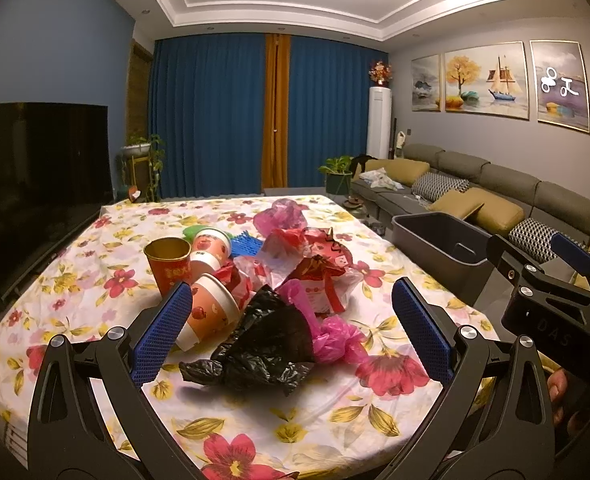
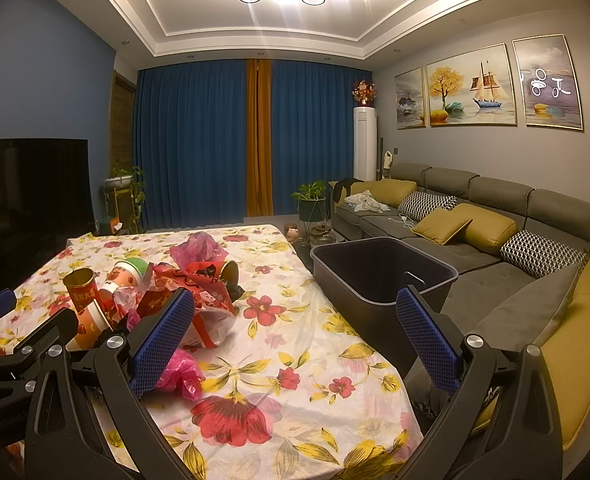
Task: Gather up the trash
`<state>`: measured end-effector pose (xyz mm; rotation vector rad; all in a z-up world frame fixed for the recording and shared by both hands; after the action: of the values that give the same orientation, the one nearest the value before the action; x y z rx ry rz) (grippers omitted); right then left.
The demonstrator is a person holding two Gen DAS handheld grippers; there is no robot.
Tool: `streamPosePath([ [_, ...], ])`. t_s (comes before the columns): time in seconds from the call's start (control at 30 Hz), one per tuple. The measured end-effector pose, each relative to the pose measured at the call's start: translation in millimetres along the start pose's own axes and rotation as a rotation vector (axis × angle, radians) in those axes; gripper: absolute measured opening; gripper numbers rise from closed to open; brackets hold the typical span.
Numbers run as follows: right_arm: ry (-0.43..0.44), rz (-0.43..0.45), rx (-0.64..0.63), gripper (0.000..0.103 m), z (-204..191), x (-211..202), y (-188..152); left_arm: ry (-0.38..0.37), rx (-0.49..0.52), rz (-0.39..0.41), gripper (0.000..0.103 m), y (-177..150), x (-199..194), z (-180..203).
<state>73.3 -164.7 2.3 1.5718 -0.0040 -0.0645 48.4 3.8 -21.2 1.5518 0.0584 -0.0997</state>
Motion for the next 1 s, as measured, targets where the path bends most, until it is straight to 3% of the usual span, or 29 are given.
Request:
streamPosePath([
  [1.0, -0.003, -0.011, 0.014, 0.098, 3.6, 4.2, -6.1, 0.008, -0.018, 0.024, 0.099, -0.9, -1.1, -4.6],
])
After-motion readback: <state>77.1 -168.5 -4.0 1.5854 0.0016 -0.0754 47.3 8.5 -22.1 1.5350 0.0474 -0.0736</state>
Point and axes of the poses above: each gripper's, at about its wrist camera, not at the fingertips, and x roughly the way its jaws point, z to its right, y to its top, the point moved 5 cm from there along x, roughly the way its jaws point, and after that the axes turned 14 degrees about z, right-handed, at the moved point
